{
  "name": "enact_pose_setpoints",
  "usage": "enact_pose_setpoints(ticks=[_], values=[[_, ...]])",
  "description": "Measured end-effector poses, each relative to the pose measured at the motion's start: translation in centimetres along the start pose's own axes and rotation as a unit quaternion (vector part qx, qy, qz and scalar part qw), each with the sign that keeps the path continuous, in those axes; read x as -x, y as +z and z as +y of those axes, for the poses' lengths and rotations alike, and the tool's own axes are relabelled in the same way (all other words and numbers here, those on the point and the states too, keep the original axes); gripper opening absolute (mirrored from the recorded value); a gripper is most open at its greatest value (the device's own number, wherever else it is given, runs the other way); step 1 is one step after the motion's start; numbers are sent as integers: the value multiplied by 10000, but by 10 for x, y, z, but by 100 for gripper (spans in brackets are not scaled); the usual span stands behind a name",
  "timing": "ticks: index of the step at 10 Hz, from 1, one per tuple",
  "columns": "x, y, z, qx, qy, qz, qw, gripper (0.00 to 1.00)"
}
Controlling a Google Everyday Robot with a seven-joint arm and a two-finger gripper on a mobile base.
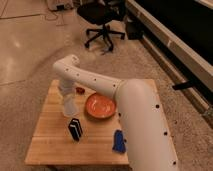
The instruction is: Place the ceramic cup over the eraser
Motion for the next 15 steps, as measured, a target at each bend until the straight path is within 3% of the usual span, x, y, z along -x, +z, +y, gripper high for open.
enact_pose_setpoints(ticks=[3, 4, 6, 11, 15], values=[[-5, -12, 6, -152, -94, 109, 9998, 4], [-5, -23, 8, -168, -106, 67, 9998, 0], [-8, -48, 8, -177, -91, -11, 9998, 0], [-36, -148, 8, -321, -242, -457, 9981, 0], [-71, -196, 42, -268, -576, -476, 9968, 0]])
